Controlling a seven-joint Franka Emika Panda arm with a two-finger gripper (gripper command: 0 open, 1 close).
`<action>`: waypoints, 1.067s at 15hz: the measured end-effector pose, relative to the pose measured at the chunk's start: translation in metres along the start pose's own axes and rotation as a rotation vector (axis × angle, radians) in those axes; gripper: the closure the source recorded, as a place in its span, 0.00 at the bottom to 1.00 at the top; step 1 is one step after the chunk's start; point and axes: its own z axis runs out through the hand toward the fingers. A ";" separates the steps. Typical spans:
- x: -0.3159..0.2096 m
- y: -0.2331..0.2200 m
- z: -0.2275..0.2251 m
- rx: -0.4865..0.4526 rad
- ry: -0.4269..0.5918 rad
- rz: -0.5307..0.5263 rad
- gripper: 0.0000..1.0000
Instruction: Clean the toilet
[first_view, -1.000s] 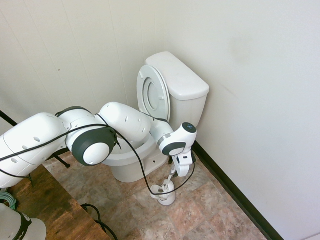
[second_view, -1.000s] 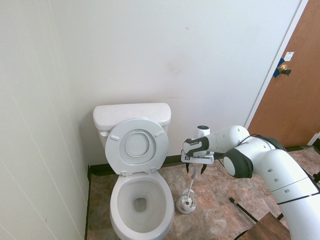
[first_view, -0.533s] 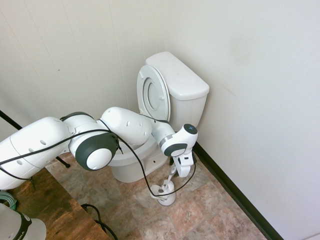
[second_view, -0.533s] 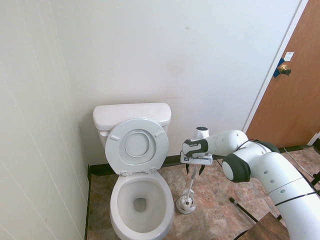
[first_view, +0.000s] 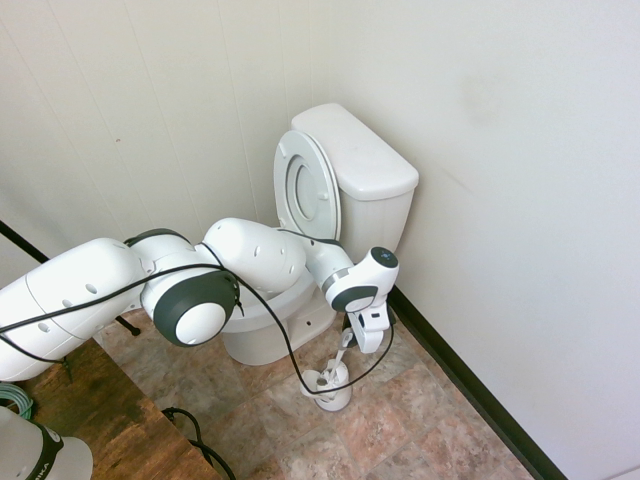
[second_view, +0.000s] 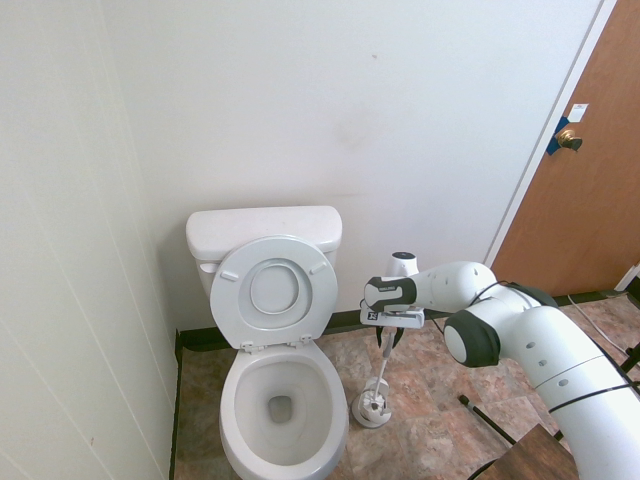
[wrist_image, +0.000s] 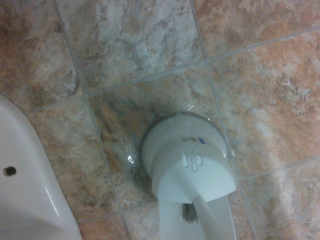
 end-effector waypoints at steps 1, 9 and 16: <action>0.001 0.001 0.000 0.001 -0.004 0.002 1.00; 0.009 0.002 0.003 0.004 -0.033 0.005 1.00; 0.018 0.020 0.007 0.065 -0.032 0.010 1.00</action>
